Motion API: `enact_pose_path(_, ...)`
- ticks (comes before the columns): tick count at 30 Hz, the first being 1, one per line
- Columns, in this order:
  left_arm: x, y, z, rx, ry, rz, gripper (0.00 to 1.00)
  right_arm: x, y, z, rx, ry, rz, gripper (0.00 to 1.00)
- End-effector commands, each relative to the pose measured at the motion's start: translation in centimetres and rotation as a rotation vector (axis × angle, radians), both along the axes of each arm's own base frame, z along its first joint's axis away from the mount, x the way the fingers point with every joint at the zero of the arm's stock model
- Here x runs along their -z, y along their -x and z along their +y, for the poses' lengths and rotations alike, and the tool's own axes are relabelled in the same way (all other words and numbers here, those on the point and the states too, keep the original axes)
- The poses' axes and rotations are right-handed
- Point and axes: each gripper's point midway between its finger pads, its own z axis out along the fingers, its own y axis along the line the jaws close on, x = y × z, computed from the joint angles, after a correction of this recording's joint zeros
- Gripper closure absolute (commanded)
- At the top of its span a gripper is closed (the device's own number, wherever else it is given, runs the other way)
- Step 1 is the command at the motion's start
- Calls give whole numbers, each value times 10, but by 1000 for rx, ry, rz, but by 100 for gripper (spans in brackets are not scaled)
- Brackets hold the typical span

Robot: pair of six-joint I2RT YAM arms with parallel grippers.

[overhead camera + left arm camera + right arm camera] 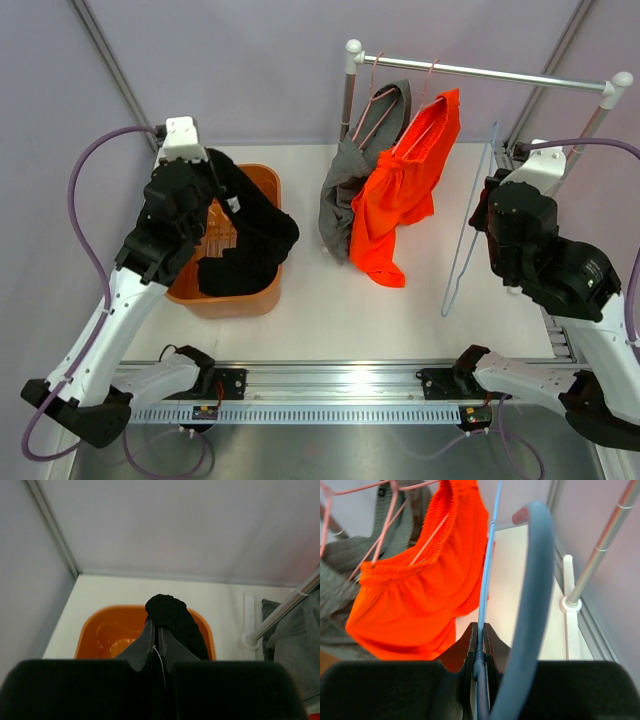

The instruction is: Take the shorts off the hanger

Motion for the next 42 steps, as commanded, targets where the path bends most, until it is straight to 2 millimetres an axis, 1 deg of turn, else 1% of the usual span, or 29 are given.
enact_pose_path(1, 8, 16, 10, -12, 255, -27, 100, -8, -15, 0, -21, -29, -4, 100)
enact_pose_path(2, 19, 17, 12, -24, 278, -10, 100, -5, -21, 1, -14, -16, 15, 100)
enact_pose_path(3, 40, 18, 13, -34, 270, 30, 100, -8, -24, -1, -11, -12, 18, 100)
enact_pose_path(5, 55, 24, 16, -44, 294, 55, 100, -5, -31, -4, -7, -17, 35, 100)
enact_pose_path(6, 71, 25, 14, -33, 290, 89, 100, -7, -31, -5, -10, -27, 32, 100)
enact_pose_path(7, 78, 26, 14, -34, 290, 109, 100, -9, -32, -2, -34, -45, 28, 100)
enact_pose_path(8, 86, 27, 13, -37, 306, 129, 99, -11, -34, -8, -20, -56, 20, 100)
enact_pose_path(9, 94, 28, 11, -30, 312, 157, 96, -11, -35, -8, -32, -65, 21, 100)
enact_pose_path(12, 128, 26, 3, 8, 348, 253, 93, -7, -45, -15, -6, -64, 41, 100)
enact_pose_path(13, 147, 26, 3, 6, 361, 299, 93, -4, -47, -12, -24, -73, 49, 100)
enact_pose_path(14, 158, 25, 1, 4, 413, 328, 97, 0, -52, -12, -27, -76, 61, 100)
enact_pose_path(15, 170, 26, 2, 28, 474, 362, 100, 1, -55, -19, -9, -85, 63, 100)
enact_pose_path(16, 171, 23, -1, 53, 525, 343, 100, 2, -58, -16, -28, -99, 63, 100)
enact_pose_path(17, 201, 28, -2, 47, 583, 393, 100, 3, -61, -18, -25, -104, 68, 100)
enact_pose_path(18, 200, 28, 0, 62, 625, 365, 96, 4, -65, -21, -29, -117, 73, 100)
enact_pose_path(19, 208, 30, 2, 46, 648, 368, 96, 7, -69, -21, -32, -120, 84, 100)
enact_pose_path(20, 223, 34, 5, 25, 651, 387, 95, 6, -71, -22, -36, -127, 83, 100)
enact_pose_path(23, 225, 34, 8, 16, 663, 365, 89, 8, -78, -20, -65, -146, 95, 100)
enact_pose_path(26, 225, 32, 6, 33, 668, 358, 78, 9, -81, -19, -73, -160, 94, 100)
enact_pose_path(27, 223, 31, 6, 35, 673, 356, 68, 8, -82, -18, -86, -167, 93, 100)
enact_pose_path(29, 223, 27, 3, 44, 688, 358, 58, 12, -85, -19, -84, -170, 106, 100)
enact_pose_path(30, 223, 25, -1, 83, 715, 361, 49, 13, -86, -17, -91, -174, 110, 100)
enact_pose_path(32, 233, 20, -7, 105, 774, 399, 43, 20, -90, -17, -90, -175, 130, 100)
enact_pose_path(33, 232, 17, -11, 148, 804, 400, 37, 22, -91, -17, -90, -175, 131, 100)
enact_pose_path(34, 240, 17, -13, 150, 826, 423, 32, 21, -91, -18, -92, -177, 128, 100)
enact_pose_path(36, 249, 16, -14, 146, 832, 451, 15, 21, -91, -21, -93, -179, 122, 100)
enact_pose_path(37, 248, 16, -14, 148, 826, 447, 1, 21, -91, -22, -97, -180, 120, 100)
enact_pose_path(40, 240, 19, -7, 134, 790, 413, 1, 18, -92, -22, -124, -181, 106, 100)
enact_pose_path(42, 224, 22, -6, 147, 776, 371, 1, 23, -95, -19, -151, -168, 114, 100)
